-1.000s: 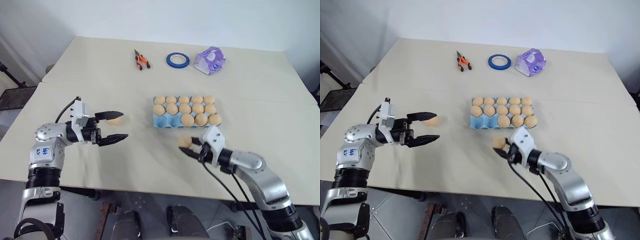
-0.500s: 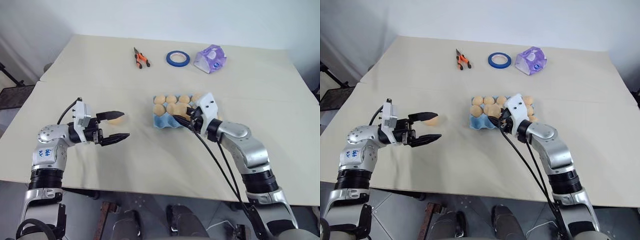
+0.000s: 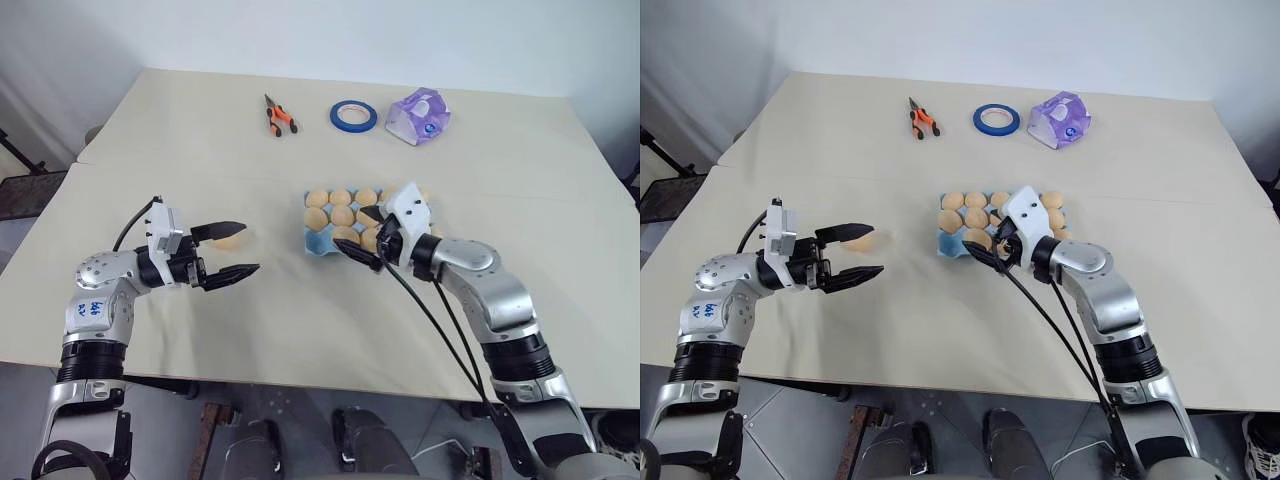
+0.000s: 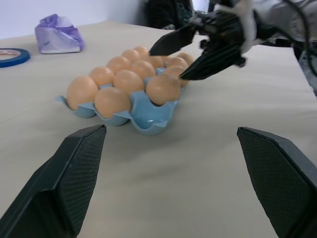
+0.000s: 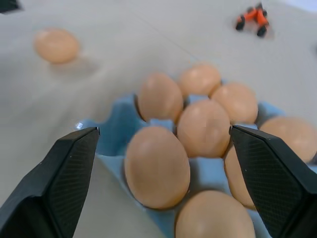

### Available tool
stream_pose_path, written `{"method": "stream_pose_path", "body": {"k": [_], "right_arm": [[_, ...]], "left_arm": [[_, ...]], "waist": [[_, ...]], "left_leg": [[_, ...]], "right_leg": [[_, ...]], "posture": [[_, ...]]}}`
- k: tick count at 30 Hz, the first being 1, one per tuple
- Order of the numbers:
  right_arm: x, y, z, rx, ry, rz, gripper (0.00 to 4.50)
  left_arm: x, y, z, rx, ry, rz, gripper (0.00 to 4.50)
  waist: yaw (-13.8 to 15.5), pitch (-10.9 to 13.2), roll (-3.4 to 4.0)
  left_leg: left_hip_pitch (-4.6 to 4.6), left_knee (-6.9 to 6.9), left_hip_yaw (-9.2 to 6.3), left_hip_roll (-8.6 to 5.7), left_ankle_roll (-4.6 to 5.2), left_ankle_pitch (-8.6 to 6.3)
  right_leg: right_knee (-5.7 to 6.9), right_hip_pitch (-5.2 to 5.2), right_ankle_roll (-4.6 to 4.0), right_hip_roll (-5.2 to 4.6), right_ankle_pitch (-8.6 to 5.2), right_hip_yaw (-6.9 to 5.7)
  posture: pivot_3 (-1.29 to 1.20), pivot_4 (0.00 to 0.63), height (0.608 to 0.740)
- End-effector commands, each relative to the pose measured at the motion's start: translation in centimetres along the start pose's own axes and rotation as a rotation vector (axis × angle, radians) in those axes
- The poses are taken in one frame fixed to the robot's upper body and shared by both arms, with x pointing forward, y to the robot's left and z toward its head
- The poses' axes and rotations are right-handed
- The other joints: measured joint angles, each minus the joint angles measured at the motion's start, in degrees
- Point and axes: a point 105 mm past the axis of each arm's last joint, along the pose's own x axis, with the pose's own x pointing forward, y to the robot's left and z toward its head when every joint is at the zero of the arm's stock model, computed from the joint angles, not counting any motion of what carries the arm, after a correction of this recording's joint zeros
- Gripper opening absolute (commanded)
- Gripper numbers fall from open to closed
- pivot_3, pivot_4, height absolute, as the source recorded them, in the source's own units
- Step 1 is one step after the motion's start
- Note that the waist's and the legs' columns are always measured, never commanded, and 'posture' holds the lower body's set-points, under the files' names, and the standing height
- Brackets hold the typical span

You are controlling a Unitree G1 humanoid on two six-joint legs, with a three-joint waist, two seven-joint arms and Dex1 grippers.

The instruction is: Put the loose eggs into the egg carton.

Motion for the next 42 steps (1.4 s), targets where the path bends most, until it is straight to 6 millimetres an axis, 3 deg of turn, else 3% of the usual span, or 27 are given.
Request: {"method": "stream_pose_path", "body": {"k": [1,3,7,11,15,21,27,33,42], "right_arm": [[-2.2,-1.0,2.7,-0.051,-0.103,-0.016,4.44],[-3.9,-1.7,3.4,-0.08,-0.139,-0.02,4.44],[-6.7,-1.8,2.4,-0.155,-0.103,0.047,4.44],[-10.1,-1.7,1.4,-0.126,-0.089,0.115,4.44],[-13.0,-2.1,-0.3,-0.089,-0.008,0.158,4.44],[-14.6,-3.3,-0.8,-0.066,0.005,0.121,4.44],[-14.5,-3.8,-0.9,-0.064,0.005,0.102,4.44],[-13.8,-3.9,-0.7,-0.073,-0.002,0.091,4.44],[-13.0,-3.1,-0.4,-0.063,-0.029,0.061,4.44]], "left_arm": [[-0.1,0.8,1.8,0.057,-0.03,0.05,4.5],[-0.5,1.4,2.1,0.056,-0.035,0.099,4.5],[-1.7,2.0,2.0,0.054,-0.025,0.176,4.5],[-3.9,2.7,2.1,0.062,-0.025,0.309,4.5],[-6.6,2.1,1.4,0.048,0.023,0.409,4.5],[-9.4,0.0,0.3,-0.017,0.12,0.482,4.5],[-11.4,0.2,0.2,-0.021,0.171,0.555,4.5],[-9.4,1.6,-0.1,-0.02,0.161,0.528,4.5],[-3.9,5.7,-1.7,0.039,0.144,0.493,4.5]], "waist": [[0.0,0.0,0.0],[0.3,0.0,0.0],[0.4,0.0,-0.01],[0.3,0.0,0.0],[0.1,0.0,0.01],[0.1,0.0,0.01],[0.3,0.0,0.01],[0.5,0.0,0.02],[0.6,0.0,0.02]], "left_leg": [[0.01,0.0,0.0,0.0,0.0,0.0],[0.0,0.0,-0.01,-0.01,0.0,0.0],[0.01,-0.03,-0.03,-0.02,0.02,-0.01],[0.02,-0.04,-0.02,-0.01,0.02,-0.01],[0.06,-0.02,0.0,0.03,0.02,-0.01],[0.17,-0.02,-0.07,0.01,0.09,0.02],[0.2,-0.06,-0.17,0.01,0.32,0.0],[0.18,-0.11,-0.19,-0.02,0.32,0.01],[0.1,-0.07,-0.11,-0.05,0.15,0.12]], "right_leg": [[0.0,0.0,0.0,0.0,0.0,0.0],[0.0,0.0,0.0,0.0,0.0,0.0],[-0.1,0.05,0.01,0.0,0.0,-0.02],[-0.12,0.06,0.01,0.02,0.0,0.0],[-0.08,0.07,0.01,0.02,0.0,0.03],[-0.03,0.18,0.0,-0.04,0.02,0.0],[-0.06,0.2,-0.18,-0.08,0.13,-0.07],[-0.13,0.21,-0.19,-0.13,0.14,-0.1],[-0.23,0.19,-0.08,-0.04,0.2,-0.07]], "posture": [[0.0,0.15,0.74],[0.0,0.15,0.74],[0.0,0.15,0.74],[0.0,0.15,0.74],[0.0,0.15,0.74],[0.0,0.15,0.74],[0.0,0.15,0.74],[0.0,0.15,0.74],[0.0,0.15,0.74]]}}
